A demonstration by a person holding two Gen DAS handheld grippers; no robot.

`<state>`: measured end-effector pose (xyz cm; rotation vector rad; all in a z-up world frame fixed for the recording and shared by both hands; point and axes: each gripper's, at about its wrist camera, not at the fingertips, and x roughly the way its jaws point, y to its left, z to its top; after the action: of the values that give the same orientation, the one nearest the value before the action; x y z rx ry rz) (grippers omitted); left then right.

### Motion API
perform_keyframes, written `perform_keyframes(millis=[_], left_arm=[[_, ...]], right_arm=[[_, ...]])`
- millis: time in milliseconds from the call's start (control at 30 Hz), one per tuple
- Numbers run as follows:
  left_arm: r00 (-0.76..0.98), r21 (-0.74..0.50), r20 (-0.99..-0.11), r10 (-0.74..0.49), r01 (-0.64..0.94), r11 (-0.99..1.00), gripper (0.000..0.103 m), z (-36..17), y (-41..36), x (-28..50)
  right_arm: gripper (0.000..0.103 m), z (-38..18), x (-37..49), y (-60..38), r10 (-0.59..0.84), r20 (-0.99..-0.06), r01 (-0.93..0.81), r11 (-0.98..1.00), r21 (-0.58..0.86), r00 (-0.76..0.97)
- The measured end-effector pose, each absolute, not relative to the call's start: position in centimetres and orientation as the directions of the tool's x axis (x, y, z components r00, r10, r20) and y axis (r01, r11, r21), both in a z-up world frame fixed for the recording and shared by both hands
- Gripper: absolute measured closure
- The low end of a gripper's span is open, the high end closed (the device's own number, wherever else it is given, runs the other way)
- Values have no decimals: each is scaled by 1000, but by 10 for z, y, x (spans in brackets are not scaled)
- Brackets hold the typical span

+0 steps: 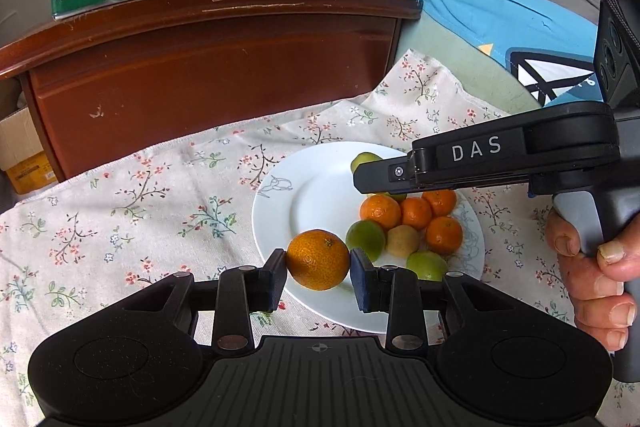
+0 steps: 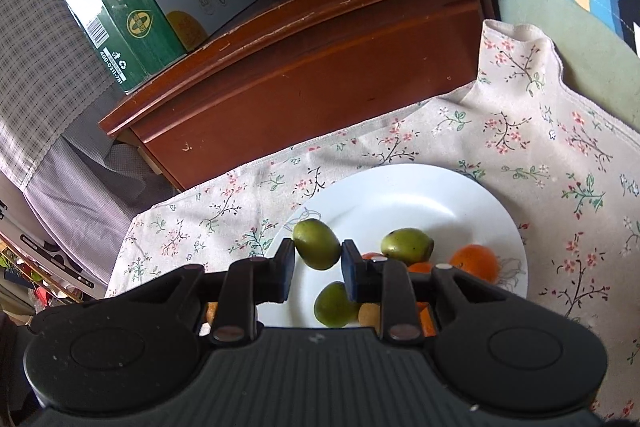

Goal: Organize fruits
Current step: 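Carry the mandarin and green fruit onto the plate and open both tools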

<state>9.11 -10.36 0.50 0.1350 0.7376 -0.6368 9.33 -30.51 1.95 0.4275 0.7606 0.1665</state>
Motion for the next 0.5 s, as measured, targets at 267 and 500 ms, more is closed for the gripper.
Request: perform_keyframes(millis=[267, 500], left_arm=[[568, -112, -668, -481, 562, 820, 70, -2, -109, 97], [609, -122, -642, -466, 518, 846, 46, 13, -103, 97]], right_arm=[[75, 10, 101, -308, 279, -650, 43, 901, 433, 707], [74, 17, 98, -310, 266, -640, 51, 900, 432, 721]])
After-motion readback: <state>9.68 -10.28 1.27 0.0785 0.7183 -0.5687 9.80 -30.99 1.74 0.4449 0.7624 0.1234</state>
